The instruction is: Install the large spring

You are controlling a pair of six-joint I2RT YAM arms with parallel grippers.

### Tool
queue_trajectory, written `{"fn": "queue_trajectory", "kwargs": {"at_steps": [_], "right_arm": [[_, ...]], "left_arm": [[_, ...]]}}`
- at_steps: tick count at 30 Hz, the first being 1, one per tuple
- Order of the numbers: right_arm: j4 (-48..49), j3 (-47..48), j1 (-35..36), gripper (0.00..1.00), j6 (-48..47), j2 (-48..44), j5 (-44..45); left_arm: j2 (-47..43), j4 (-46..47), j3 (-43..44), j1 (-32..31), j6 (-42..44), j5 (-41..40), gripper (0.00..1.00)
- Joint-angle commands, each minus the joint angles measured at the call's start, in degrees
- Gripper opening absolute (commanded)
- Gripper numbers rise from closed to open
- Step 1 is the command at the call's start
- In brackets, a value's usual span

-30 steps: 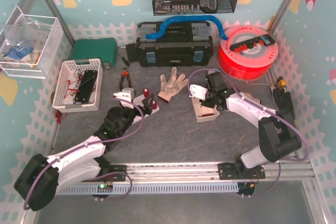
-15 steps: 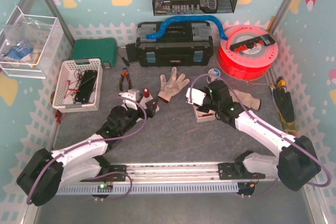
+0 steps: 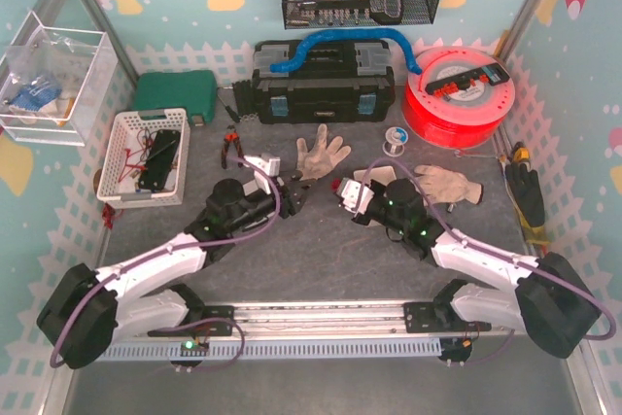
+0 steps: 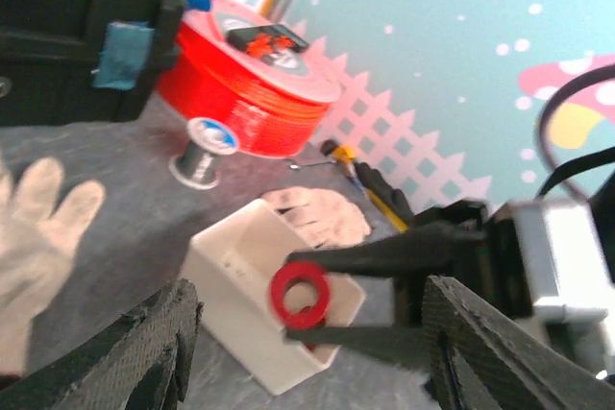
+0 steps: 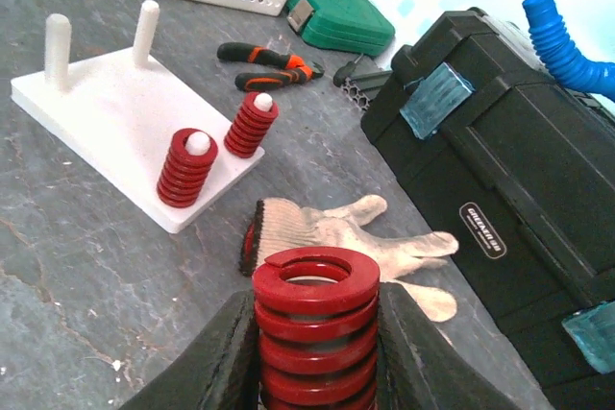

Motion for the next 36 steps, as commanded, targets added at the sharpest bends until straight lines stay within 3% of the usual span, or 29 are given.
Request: {"fn": "queue_trajectory", "kwargs": {"at_steps": [1,6,14,22,36], "right_arm": [[15.2,-5.0,1.2,0.11,3.8,-1.7,-2.6],[16.4,-5.6,3.1,0.10,3.6,-2.4,-3.6],[17.1,-6.3,4.2,0.10,3.9,-3.3,-2.5],[17.3,-6.3,4.8,0.10,3.4,-2.9,-1.5],[17.0,-6.2,5.2,0.10,2.3,-2.4,2.0]], "left_arm": [[2.2,-7.6,6.5,-3.0,1.2,3.0,0.66],[7.1,-11.2,11.2,-4.9,-0.4,2.8,0.66],[13.5,-16.1,16.1,-5.2,-2.4,5.1,0.53],[14.5,-17.8,16.9,-5.2,-2.9,5.5,0.45],[16.6,-20.9,18.1,-5.2,-2.8,9.2,0.48]]}}
